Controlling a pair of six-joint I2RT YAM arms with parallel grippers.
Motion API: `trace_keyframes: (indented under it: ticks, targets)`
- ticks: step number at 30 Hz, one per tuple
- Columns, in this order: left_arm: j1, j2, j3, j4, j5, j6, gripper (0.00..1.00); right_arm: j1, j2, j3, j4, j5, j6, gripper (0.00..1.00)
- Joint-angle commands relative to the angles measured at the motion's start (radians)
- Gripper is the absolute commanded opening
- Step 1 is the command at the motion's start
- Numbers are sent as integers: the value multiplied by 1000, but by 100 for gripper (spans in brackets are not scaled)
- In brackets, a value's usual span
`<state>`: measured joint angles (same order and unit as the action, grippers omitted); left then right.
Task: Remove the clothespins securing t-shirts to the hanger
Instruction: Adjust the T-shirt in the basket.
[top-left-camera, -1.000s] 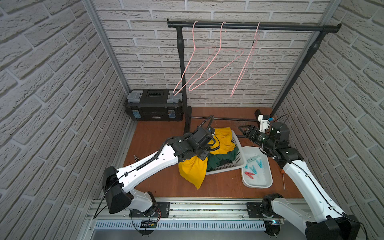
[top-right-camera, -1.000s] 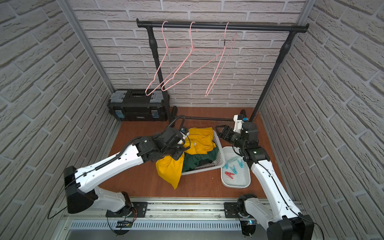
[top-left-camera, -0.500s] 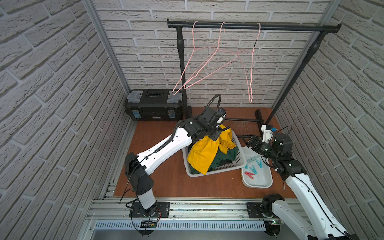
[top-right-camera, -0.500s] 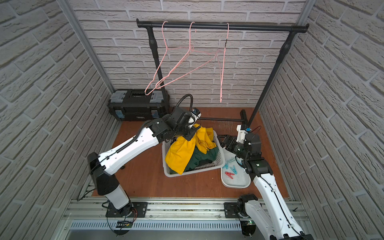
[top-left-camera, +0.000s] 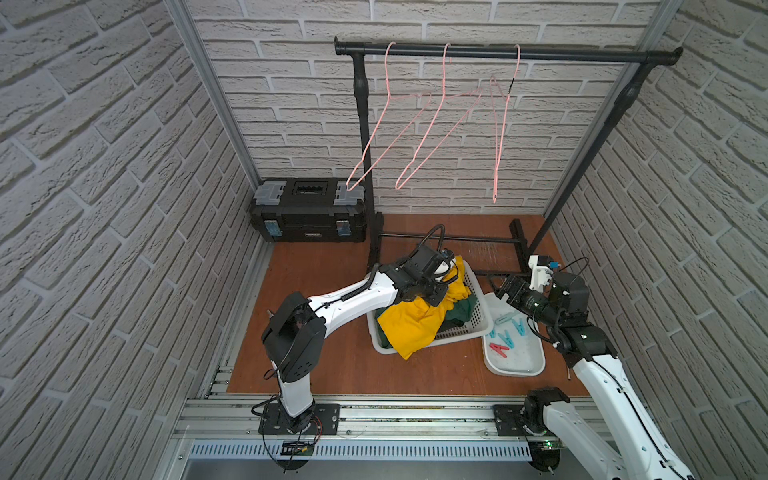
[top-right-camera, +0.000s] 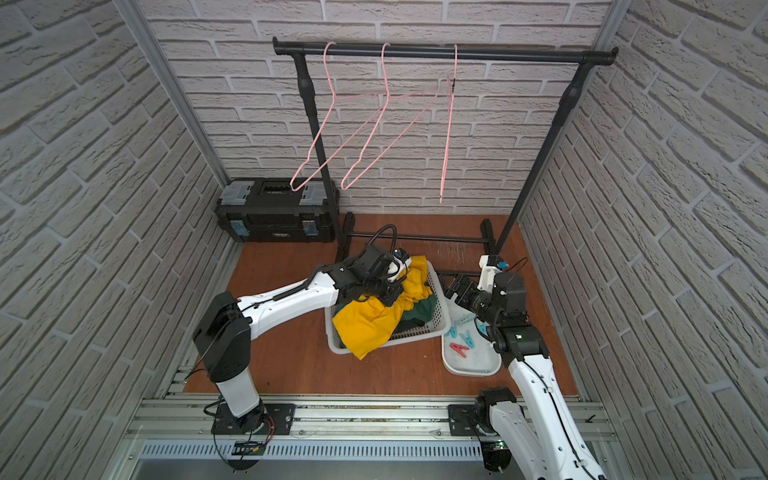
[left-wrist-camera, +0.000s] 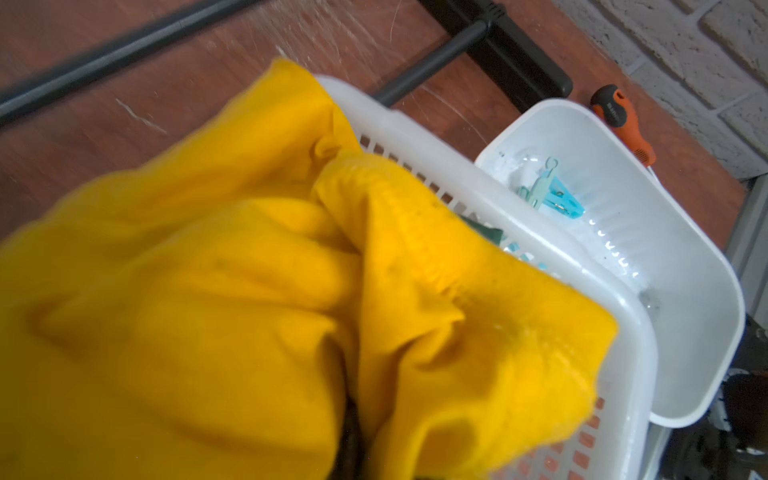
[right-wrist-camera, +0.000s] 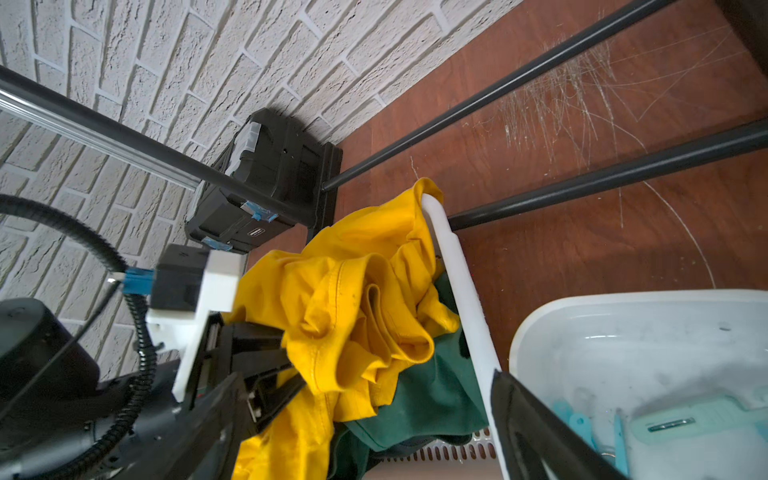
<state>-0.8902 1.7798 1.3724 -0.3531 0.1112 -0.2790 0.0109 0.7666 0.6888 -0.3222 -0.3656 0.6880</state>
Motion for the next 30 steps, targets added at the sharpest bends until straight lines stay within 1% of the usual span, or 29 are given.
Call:
trace_keyframes:
  ticks: [1, 4, 7, 8, 13, 17, 21, 24, 26, 29, 30]
  targets:
    - [4, -37, -62, 108, 23, -14, 48, -8, -4, -15, 40, 31, -9, 93]
    - [13, -73, -126, 144, 4, -4, 70, -11, -7, -22, 43, 47, -9, 94]
    - [31, -119, -171, 168, -7, -3, 88, -12, -12, -37, 52, 57, -8, 97]
    - [38, -138, -182, 173, -9, -2, 98, -14, -15, -40, 57, 63, -6, 98]
    - [64, -239, -217, 178, -10, 15, 98, -19, -16, -53, 69, 74, 2, 100]
    - [69, -318, -239, 154, 44, 86, 98, -22, -10, -54, 75, 81, 1, 100]
    - [86, -401, -316, 151, 43, 140, 98, -25, -8, -66, 92, 91, -1, 100]
    - [135, -475, -407, 180, 12, 132, 98, -30, -6, -82, 107, 98, -6, 100]
    - [185, -534, -475, 212, -20, 113, 98, -33, -4, -97, 124, 109, -10, 100]
    - [267, -626, -583, 280, -110, 74, 98, -38, 3, -123, 153, 136, -29, 100]
    - [296, -651, -614, 303, -124, 67, 98, -42, 6, -130, 162, 150, -40, 100]
